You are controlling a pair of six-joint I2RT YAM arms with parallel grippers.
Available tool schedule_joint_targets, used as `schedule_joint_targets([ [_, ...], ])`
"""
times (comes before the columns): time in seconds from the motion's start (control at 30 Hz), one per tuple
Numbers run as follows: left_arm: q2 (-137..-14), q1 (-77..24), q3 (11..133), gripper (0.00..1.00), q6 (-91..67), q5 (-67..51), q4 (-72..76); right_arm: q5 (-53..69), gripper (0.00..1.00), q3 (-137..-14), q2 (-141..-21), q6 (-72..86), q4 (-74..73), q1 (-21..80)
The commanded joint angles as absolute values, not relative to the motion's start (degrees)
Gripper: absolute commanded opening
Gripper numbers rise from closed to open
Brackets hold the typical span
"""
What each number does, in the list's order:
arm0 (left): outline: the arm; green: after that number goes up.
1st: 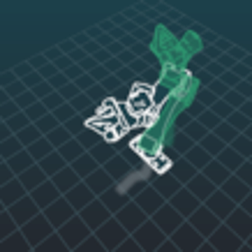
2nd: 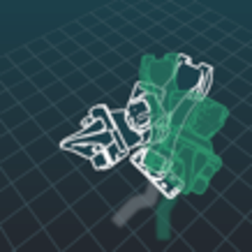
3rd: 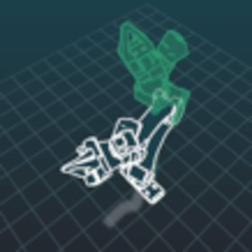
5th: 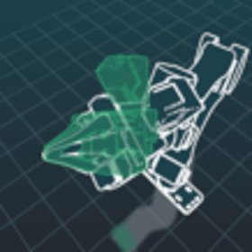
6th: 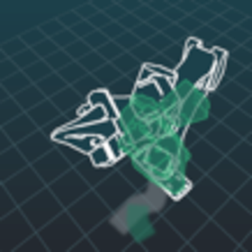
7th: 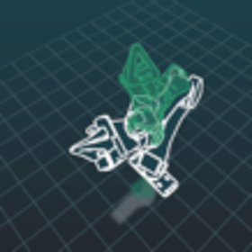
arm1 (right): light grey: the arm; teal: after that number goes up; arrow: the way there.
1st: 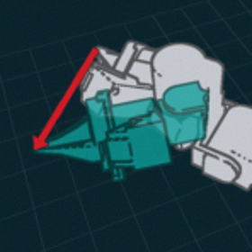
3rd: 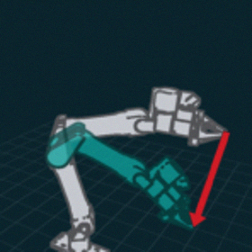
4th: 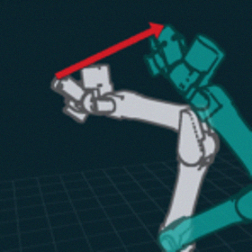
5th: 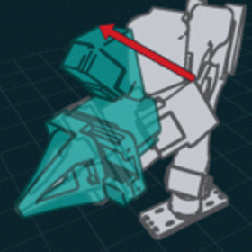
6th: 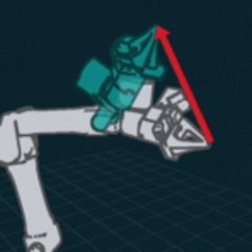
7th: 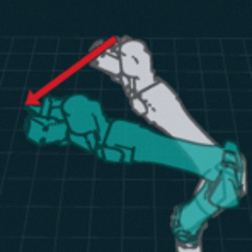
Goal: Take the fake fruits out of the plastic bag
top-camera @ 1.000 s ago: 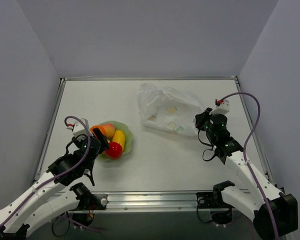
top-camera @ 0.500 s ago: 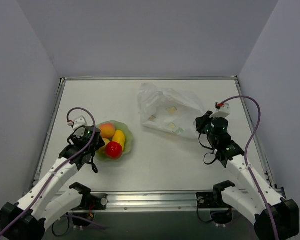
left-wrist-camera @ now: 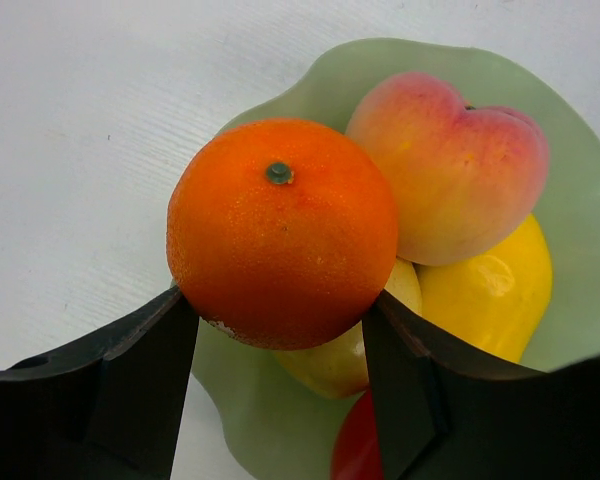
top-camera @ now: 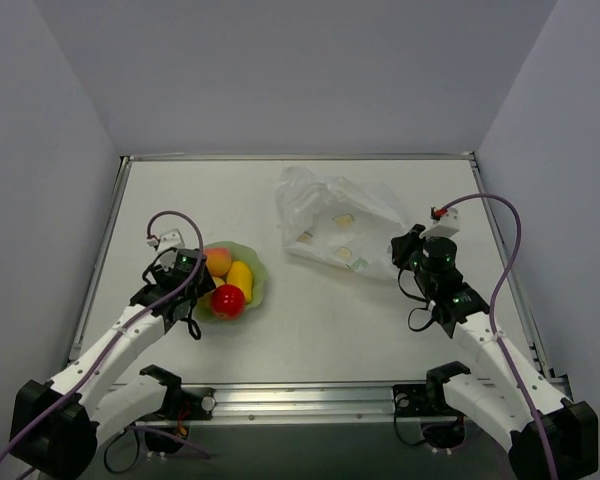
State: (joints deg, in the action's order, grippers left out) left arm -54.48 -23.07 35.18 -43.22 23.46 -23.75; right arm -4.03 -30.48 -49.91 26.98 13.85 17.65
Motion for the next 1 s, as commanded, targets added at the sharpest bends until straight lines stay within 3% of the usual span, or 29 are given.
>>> schedule_joint_targets([
  [0.0,-57.30,-22.15,38.06,0.40,-41.31,24.08,-20.66,-3.52,0.00,-30.15,-48.69,26.90,14.59,17.31],
  [0.13,-60.11,-22.06,37.97,0.45,-41.57,23.12,-19.60,-3.87,0.00,-30.06,-48.08,26.46,14.33,17.40],
  [0.23,-58.46,-22.06,37.01,0.55,-42.10,21.89,-19.51,-3.87,0.00,-30.15,-47.64,26.37,14.06,17.32],
  [0.4,-54.06,-22.06,35.60,0.79,-42.54,21.62,-21.18,-3.43,0.00,-30.41,-48.43,26.54,14.24,17.32],
  [0.53,-50.81,-22.15,36.82,0.87,-42.45,21.45,-23.38,-3.60,0.00,-30.50,-48.52,26.63,14.41,17.40],
  [0.8,-45.98,-22.32,39.37,0.89,-42.98,17.41,-27.33,-3.87,0.00,-31.20,-49.04,26.46,14.33,17.32],
  [0.97,-40.35,-22.94,45.08,0.86,-40.35,16.88,-32.16,-3.96,0.00,-32.08,-50.36,26.37,14.59,17.31],
])
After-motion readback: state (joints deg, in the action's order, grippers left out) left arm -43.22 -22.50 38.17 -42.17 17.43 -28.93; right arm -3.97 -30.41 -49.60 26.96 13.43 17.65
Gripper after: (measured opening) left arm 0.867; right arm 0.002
